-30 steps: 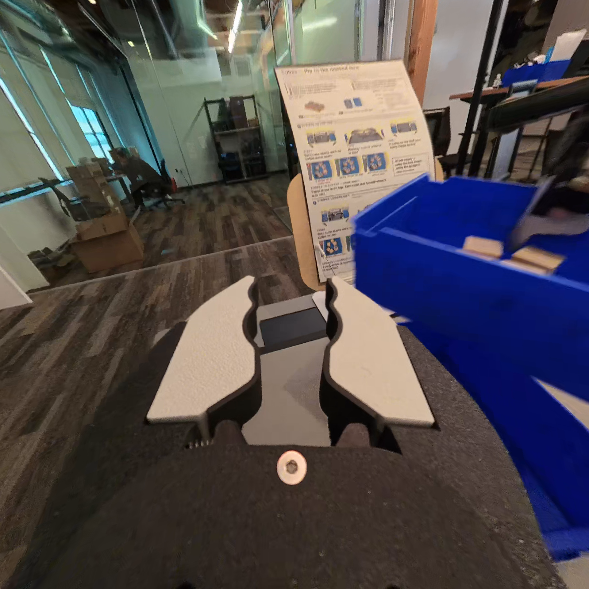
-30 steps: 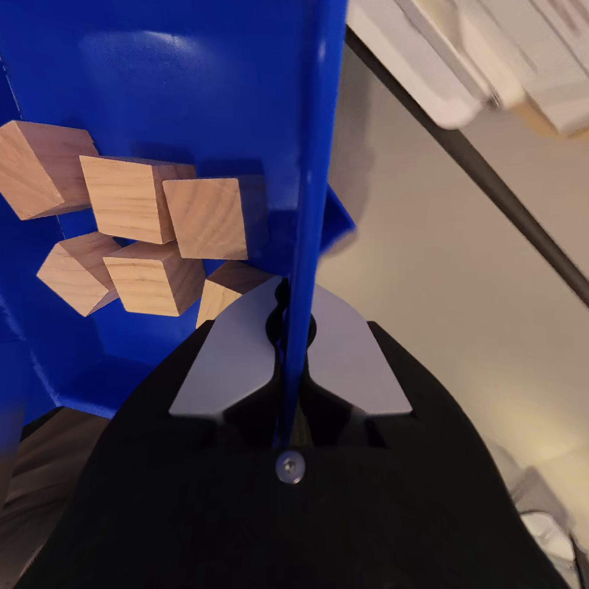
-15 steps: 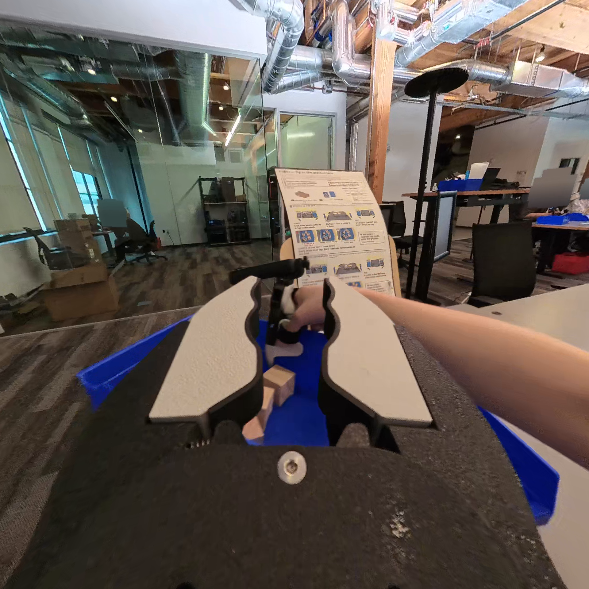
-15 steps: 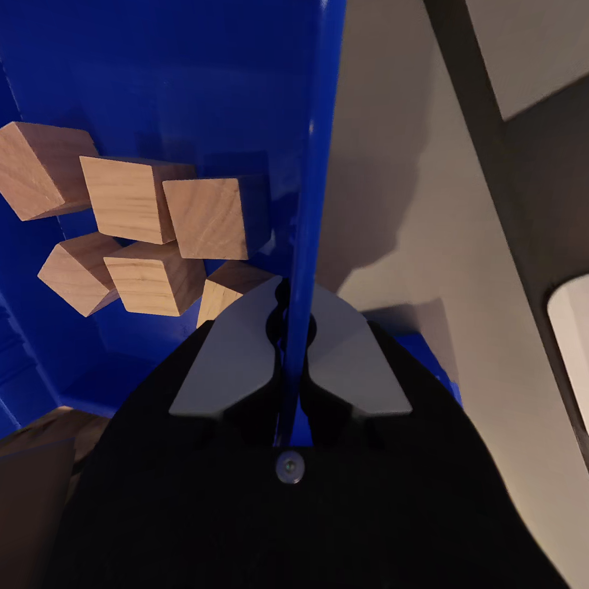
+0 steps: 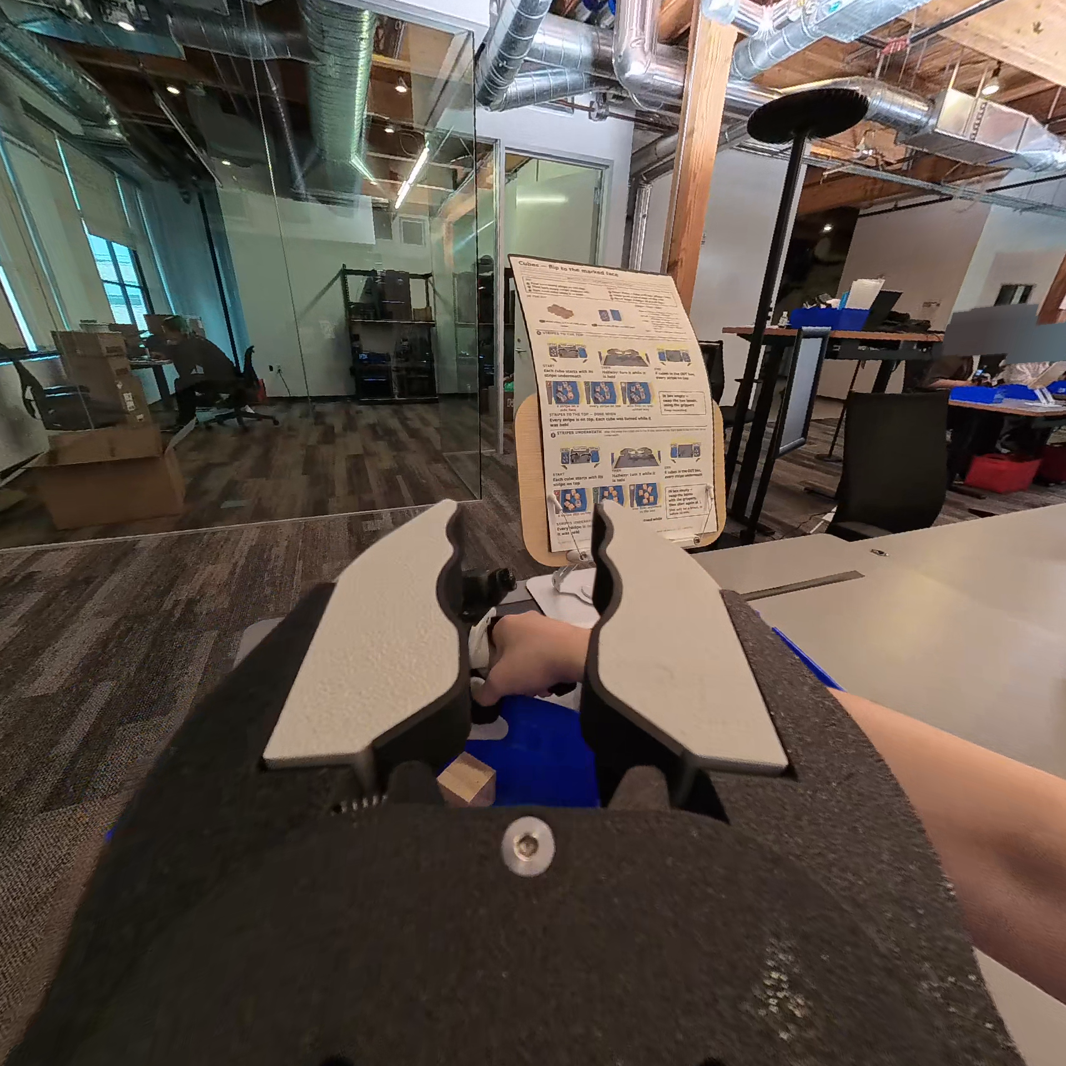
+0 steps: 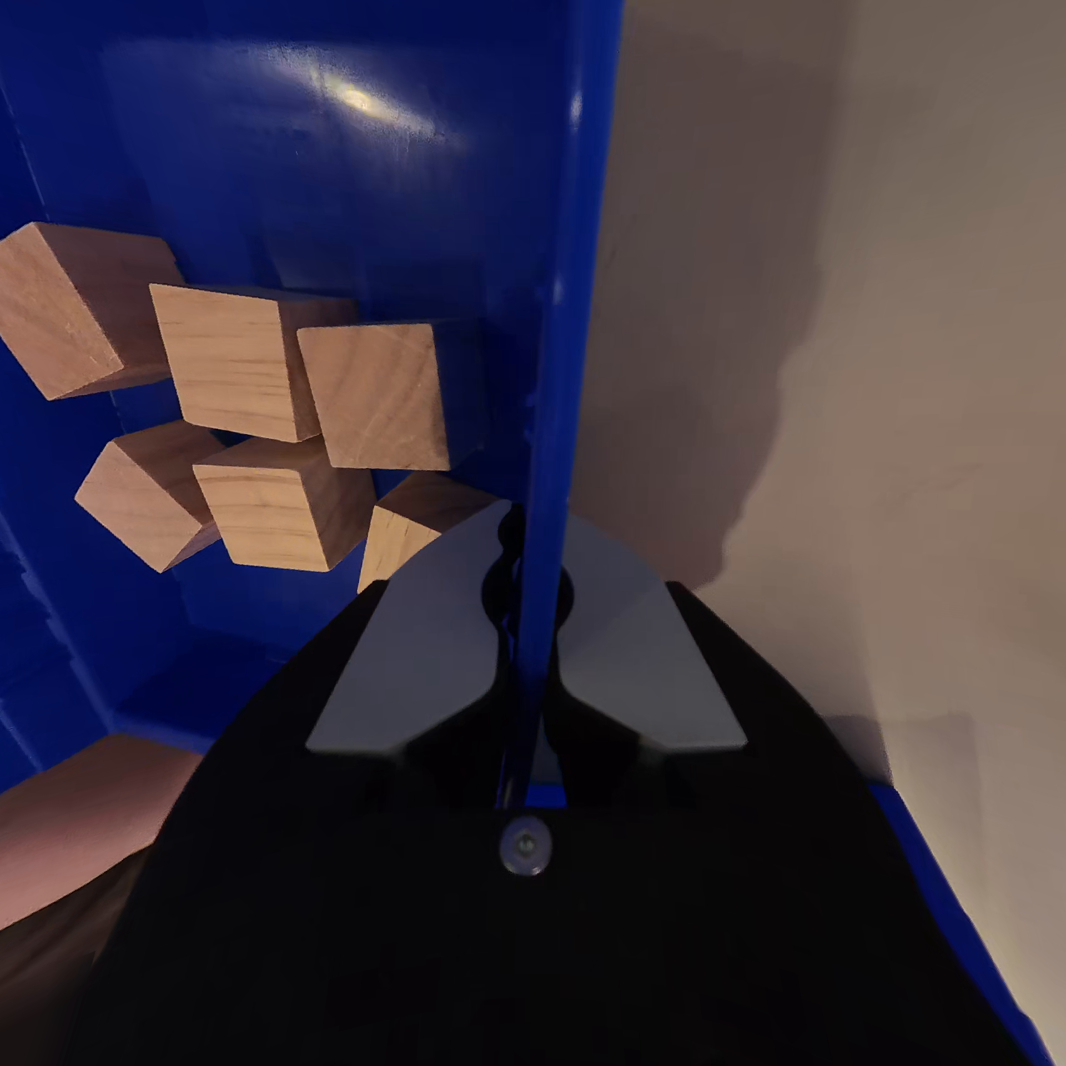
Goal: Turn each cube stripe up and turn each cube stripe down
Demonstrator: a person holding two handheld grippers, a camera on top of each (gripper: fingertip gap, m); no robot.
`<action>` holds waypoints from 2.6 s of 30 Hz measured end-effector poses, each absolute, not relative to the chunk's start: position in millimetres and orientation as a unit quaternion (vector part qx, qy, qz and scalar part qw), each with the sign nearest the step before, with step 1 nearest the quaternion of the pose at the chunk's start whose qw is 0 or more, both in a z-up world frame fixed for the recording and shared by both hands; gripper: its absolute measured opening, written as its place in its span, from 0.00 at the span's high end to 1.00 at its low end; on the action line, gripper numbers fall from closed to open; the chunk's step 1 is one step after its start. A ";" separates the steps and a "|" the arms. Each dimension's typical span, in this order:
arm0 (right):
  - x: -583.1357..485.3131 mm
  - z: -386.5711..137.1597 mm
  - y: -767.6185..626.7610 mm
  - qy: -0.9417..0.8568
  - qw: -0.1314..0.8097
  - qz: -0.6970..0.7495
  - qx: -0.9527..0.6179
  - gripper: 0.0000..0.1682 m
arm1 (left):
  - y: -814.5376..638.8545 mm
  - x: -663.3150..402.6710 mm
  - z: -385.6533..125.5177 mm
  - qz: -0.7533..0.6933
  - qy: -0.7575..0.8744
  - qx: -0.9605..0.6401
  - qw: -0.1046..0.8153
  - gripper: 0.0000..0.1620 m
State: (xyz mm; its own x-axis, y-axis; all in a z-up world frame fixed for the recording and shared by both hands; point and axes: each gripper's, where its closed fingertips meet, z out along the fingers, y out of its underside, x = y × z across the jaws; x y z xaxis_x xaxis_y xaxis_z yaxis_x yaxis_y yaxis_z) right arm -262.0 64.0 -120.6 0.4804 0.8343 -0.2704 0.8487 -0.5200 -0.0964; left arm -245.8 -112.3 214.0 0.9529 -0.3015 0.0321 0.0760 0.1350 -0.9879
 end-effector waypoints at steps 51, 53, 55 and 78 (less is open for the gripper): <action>185.5 -137.0 49.9 0.213 0.002 -0.074 0.974 0.96 | -73.7 -131.3 184.8 -0.069 0.239 -0.696 0.674 0.75; 209.0 -138.0 57.5 0.202 0.003 -0.077 0.976 0.96 | -69.7 -118.9 179.4 -0.059 0.257 -0.699 0.665 0.75; 237.6 -138.3 68.7 0.189 -0.007 -0.071 0.979 0.96 | -64.5 -110.0 173.9 -0.047 0.267 -0.705 0.655 0.75; 469.1 -140.7 83.2 0.048 -0.029 -0.050 0.997 0.93 | -11.0 -101.6 134.9 0.029 0.241 -0.768 0.592 0.77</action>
